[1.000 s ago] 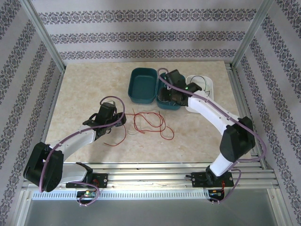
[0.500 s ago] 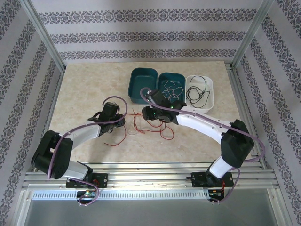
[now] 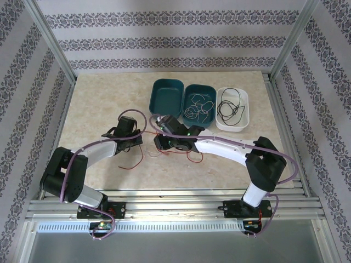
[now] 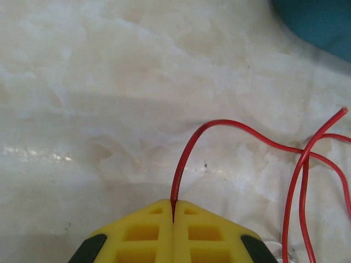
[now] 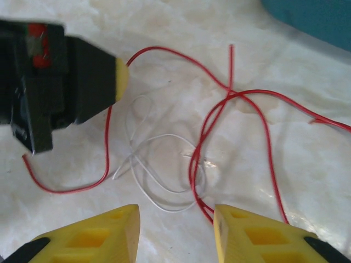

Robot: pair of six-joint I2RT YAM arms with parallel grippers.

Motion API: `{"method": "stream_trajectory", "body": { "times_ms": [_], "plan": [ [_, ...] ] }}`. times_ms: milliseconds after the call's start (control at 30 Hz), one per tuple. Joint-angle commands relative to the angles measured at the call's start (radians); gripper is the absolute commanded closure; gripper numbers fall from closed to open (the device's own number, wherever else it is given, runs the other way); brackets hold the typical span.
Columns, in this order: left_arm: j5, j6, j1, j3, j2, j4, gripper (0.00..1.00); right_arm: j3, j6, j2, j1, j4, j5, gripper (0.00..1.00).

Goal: Untangle the cables

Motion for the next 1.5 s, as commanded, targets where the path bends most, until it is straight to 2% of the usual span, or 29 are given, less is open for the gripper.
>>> {"method": "stream_trajectory", "body": {
  "times_ms": [0,267,367,533,1033,1200,1467],
  "plan": [
    [0.059,0.070,0.037,0.042,0.019,-0.027,0.97,0.012,-0.084,0.041,0.032,0.033,-0.024,0.60],
    [0.222,0.080,0.113,0.063,0.083,0.009,0.97,0.081,-0.177,0.144,0.079,0.019,-0.016,0.60],
    [0.251,0.082,0.123,0.081,0.108,0.024,0.97,0.126,-0.221,0.190,0.098,-0.011,0.013,0.60],
    [0.261,0.089,0.133,0.112,0.140,0.021,0.97,0.227,-0.285,0.279,0.120,-0.096,0.096,0.59],
    [0.264,0.101,0.151,0.116,0.136,-0.006,0.97,0.342,-0.301,0.424,0.117,-0.159,0.123,0.50],
    [0.258,0.102,0.152,0.112,0.127,-0.009,0.97,0.335,-0.290,0.439,0.110,-0.161,0.101,0.51],
    [0.235,0.119,0.162,0.107,0.127,-0.017,0.97,0.222,-0.276,0.388,0.107,-0.108,0.074,0.53]
  ]
}}
